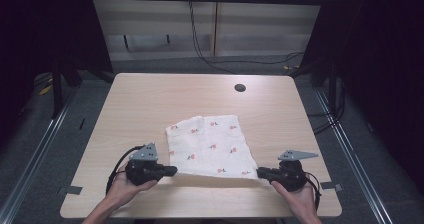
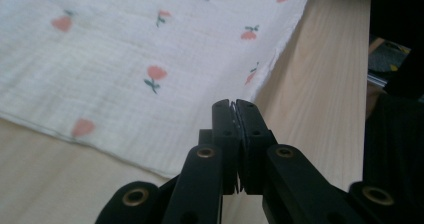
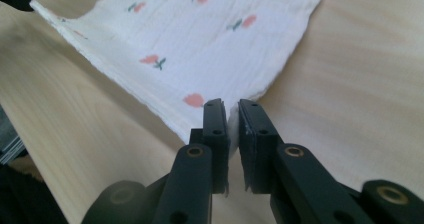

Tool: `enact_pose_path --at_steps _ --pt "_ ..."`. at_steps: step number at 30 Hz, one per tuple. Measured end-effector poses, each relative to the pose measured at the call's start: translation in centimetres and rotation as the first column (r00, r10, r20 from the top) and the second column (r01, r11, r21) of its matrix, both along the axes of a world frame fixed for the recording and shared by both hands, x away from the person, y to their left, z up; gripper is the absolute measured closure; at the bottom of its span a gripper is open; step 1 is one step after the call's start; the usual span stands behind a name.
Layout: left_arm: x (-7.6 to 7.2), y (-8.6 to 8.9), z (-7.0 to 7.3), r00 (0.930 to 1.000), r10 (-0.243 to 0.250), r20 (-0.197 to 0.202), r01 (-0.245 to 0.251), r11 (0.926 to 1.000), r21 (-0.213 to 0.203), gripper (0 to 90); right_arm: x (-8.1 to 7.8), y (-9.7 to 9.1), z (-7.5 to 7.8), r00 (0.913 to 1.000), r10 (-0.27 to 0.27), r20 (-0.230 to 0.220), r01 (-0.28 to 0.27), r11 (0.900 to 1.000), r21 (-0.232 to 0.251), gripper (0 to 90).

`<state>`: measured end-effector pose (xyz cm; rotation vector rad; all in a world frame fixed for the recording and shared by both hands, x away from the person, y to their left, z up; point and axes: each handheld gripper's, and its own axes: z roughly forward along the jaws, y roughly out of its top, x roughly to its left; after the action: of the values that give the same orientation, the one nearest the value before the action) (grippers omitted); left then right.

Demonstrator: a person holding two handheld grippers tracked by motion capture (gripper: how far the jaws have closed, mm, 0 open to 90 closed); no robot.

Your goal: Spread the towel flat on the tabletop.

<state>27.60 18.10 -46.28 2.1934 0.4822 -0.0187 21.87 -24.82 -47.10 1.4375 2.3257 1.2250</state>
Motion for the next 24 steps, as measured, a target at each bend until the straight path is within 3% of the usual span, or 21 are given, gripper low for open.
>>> enact_pose_path --at_steps 6,7,8,10,14,15,16,17,19,20,21,22,23,24 --pt "-0.8 0.0 -1.6 0.9992 -0.022 -0.033 0.024 0.9977 0.063 88.0 -1.2 -0.2 -0.7 0.9996 0.005 -0.028 -0.006 1.0000 -0.004 78.7" --pt "-1.0 0.2 -1.6 0.9997 -0.015 -0.022 0.016 0.9973 0.072 88.0 -1.4 -0.2 -0.8 0.9997 0.004 -0.025 -0.005 0.9999 -0.016 78.4" --pt "-1.1 0.4 -1.7 0.9997 -0.005 -0.022 0.007 0.9979 0.065 87.2 -1.8 -0.3 -0.8 0.9995 0.010 -0.031 -0.012 0.9987 -0.049 76.2" --pt "-1.1 0.8 -1.8 0.9989 -0.003 -0.047 0.006 0.9987 0.050 84.2 -1.9 -0.4 -0.9 0.9995 0.013 -0.030 -0.015 0.9981 -0.061 74.2" --pt "-1.0 1.4 -1.4 0.9989 0.008 -0.047 -0.007 0.9998 0.018 78.8 -1.2 -0.4 -0.8 0.9997 0.021 -0.016 -0.022 0.9982 -0.056 72.7" --pt "-0.9 1.5 -1.2 0.9987 0.008 -0.051 -0.008 1.0000 0.003 75.6 -0.8 -0.2 -0.7 0.9996 0.025 -0.010 -0.026 0.9982 -0.053 71.8" --pt "-0.5 1.6 -0.8 0.9978 0.025 -0.062 -0.027 0.9991 -0.033 63.4 0.4 0.2 -0.6 0.9990 0.043 0.011 -0.043 0.9973 -0.060 69.1" --pt "-0.5 1.6 -0.8 0.9978 0.025 -0.062 -0.027 0.9991 -0.033 58.9 0.4 0.2 -0.6 0.9990 0.043 0.011 -0.043 0.9973 -0.060 69.1" --pt "0.6 1.7 -0.5 0.9972 0.049 -0.055 -0.052 0.9976 -0.047 57.1 2.0 0.8 -0.4 0.9970 0.071 0.030 -0.069 0.9958 -0.060 66.2" --pt "1.6 1.7 -0.4 0.9945 0.091 -0.052 -0.093 0.9947 -0.044 55.6 3.4 1.4 -0.3 0.9951 0.088 0.044 -0.085 0.9941 -0.068 65.2" --pt "1.6 1.7 -0.4 0.9945 0.091 -0.052 -0.093 0.9947 -0.044 55.6 4.0 1.7 -0.3 0.9940 0.097 0.049 -0.094 0.9934 -0.065 64.4" --pt "2.8 1.3 -0.7 0.9924 0.119 -0.031 -0.119 0.9929 0.001 56.6 5.0 2.3 -0.3 0.9913 0.118 0.060 -0.113 0.9907 -0.075 63.3" --pt "2.8 1.3 -0.7 0.9924 0.119 -0.031 -0.119 0.9929 0.001 57.8 5.0 2.3 -0.3 0.9913 0.118 0.060 -0.113 0.9907 -0.075 63.3" --pt "3.6 1.0 -1.2 0.9913 0.127 -0.032 -0.127 0.9918 0.016 59.7 6.5 3.1 -0.6 0.9886 0.136 0.064 -0.130 0.9873 -0.091 60.0"
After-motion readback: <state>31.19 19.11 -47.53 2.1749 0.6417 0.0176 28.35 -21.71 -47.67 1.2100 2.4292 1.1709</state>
